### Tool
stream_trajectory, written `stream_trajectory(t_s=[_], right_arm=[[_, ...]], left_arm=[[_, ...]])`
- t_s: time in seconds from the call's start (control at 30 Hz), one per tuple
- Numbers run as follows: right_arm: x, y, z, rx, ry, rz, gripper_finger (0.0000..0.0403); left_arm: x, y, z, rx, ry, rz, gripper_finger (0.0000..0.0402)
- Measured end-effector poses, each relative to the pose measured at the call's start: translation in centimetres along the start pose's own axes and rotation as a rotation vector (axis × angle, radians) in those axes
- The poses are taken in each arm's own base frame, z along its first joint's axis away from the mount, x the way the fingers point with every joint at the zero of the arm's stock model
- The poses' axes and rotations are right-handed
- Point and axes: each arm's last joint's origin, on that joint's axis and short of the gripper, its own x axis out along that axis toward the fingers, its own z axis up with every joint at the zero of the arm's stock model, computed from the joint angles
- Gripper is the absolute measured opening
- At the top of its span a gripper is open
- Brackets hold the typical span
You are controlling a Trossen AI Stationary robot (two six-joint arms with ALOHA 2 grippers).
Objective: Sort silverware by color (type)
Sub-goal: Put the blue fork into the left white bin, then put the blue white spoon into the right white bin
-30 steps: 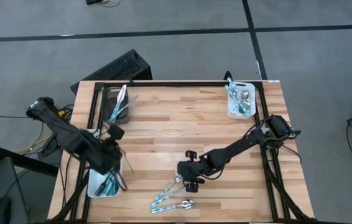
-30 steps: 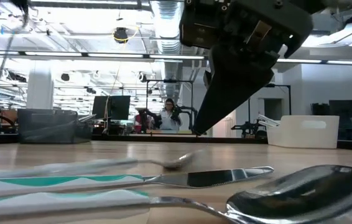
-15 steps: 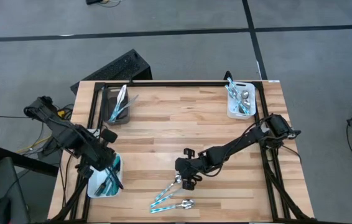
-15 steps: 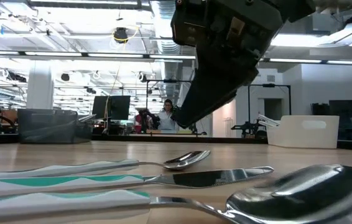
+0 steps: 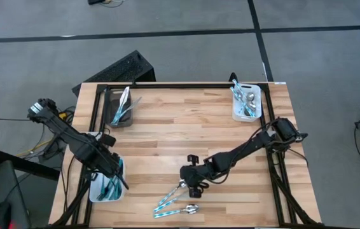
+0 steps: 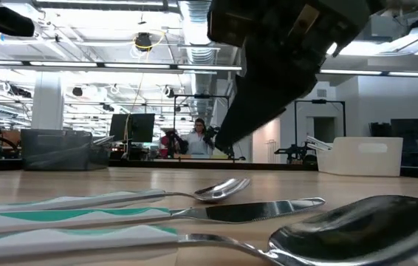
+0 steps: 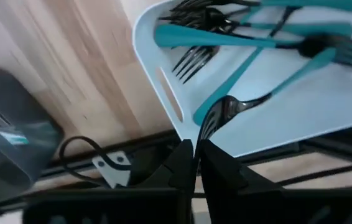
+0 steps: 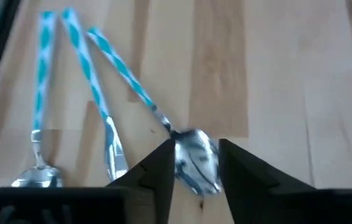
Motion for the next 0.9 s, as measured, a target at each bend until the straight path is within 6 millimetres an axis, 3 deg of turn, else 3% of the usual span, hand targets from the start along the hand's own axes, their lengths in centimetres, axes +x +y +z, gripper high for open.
stream_trajectory(t_s=[0.17, 0.4, 0.5, 0.63, 0.9], right_arm=[[0.0, 0.8, 0.4, -0.108, -0.064, 0.037, 0.0194], [3.0, 0.1, 0.2, -0.201, -0.068, 0.069, 0.0213], [4.6, -0.5, -0.1, -0.2, -0.016, 0.049, 0.0202], [5.0, -0.5, 0.7, -0.232, 0.012, 0.075, 0.0178], [4.9, -0.8, 0.5, -0.242, 0.05, 0.075, 0.0085]], left_arm=[[0.0, 0.1, 0.1, -0.131, -0.025, 0.045, 0.0052], [-0.7, 0.2, 0.1, -0.258, -0.052, 0.062, 0.0131], [-1.6, 0.2, 0.2, -0.284, -0.092, 0.065, 0.0162], [-3.0, 0.2, 0.3, -0.293, -0.151, 0.054, 0.0194], [-5.8, 0.9, 0.4, -0.361, -0.369, 0.234, 0.0208]])
